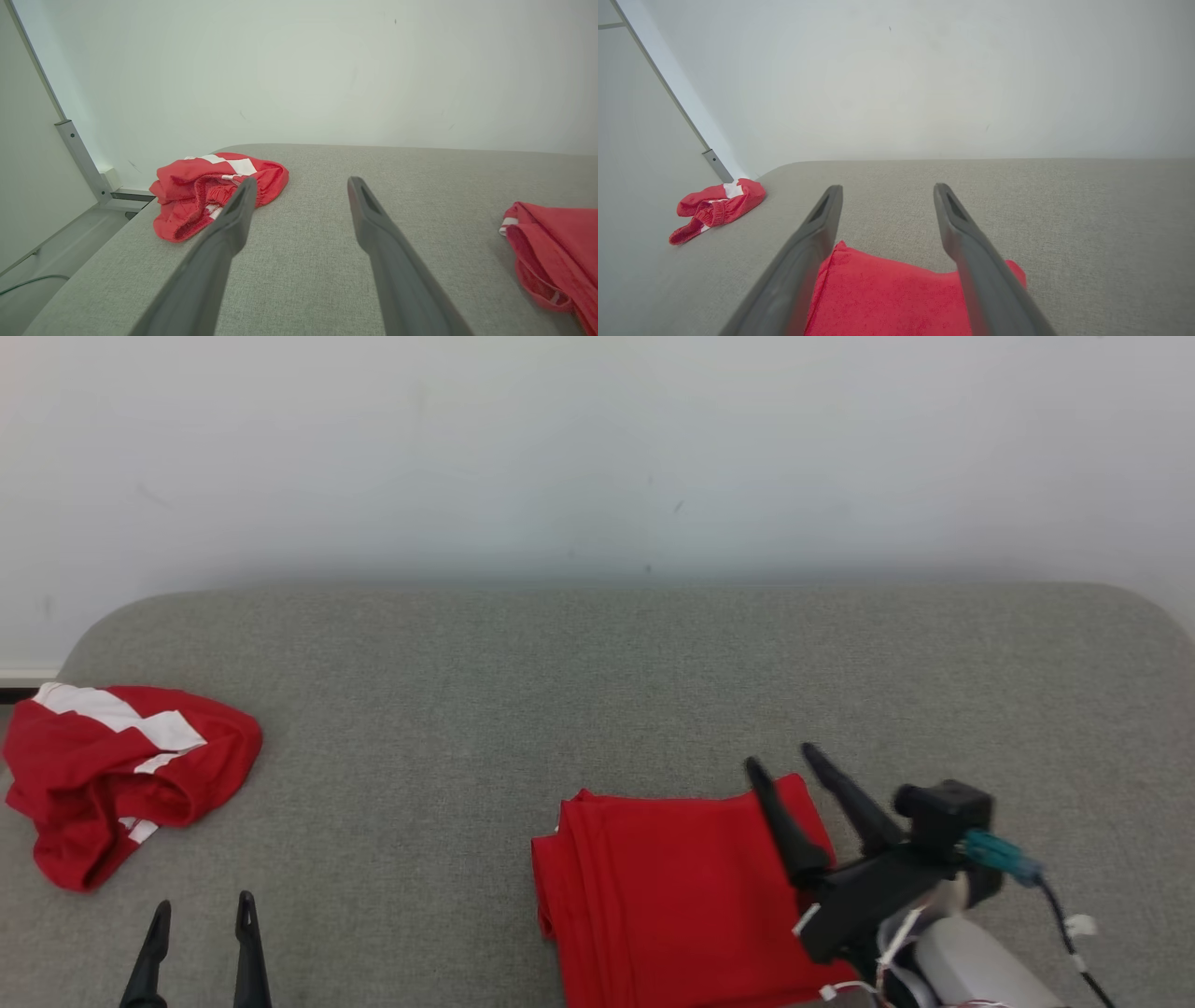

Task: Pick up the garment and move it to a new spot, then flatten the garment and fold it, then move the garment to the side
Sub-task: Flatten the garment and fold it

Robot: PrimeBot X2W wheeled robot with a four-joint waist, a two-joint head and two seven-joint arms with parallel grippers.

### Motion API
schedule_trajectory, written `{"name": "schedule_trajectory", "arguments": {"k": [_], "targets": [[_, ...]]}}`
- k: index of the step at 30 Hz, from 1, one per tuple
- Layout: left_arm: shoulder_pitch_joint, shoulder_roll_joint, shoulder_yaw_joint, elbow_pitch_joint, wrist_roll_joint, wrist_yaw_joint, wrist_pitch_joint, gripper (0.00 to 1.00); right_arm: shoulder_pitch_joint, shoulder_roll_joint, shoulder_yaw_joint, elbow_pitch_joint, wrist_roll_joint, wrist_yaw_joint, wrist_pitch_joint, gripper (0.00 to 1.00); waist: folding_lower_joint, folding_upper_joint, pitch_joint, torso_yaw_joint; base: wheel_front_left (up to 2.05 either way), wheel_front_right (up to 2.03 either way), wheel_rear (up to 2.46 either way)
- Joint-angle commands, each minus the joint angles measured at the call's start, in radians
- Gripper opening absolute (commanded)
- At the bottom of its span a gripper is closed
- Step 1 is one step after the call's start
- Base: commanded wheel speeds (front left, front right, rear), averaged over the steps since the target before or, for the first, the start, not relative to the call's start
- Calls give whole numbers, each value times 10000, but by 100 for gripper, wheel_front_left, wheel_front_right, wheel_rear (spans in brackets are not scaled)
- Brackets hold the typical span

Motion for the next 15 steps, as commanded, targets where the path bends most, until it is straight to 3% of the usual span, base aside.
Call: {"name": "schedule_trajectory", "arguments": {"k": [1, 6, 15], "targets": [[73, -31, 43, -47, 71, 22, -31, 100, 191, -65, -190, -155, -59, 2, -88, 100, 0, 0, -18, -62, 0, 0, 0], [205, -78, 157, -152, 113, 73, -31, 100, 1006, -289, -1665, -748, -497, 3, -335, 100, 0, 0, -20, -248, 0, 0, 0], [182, -79, 200, -156, 226, 49, -31, 100, 2389, 373, -3709, -1753, -1945, 3, -596, 100, 0, 0, -20, -568, 0, 0, 0]]}}
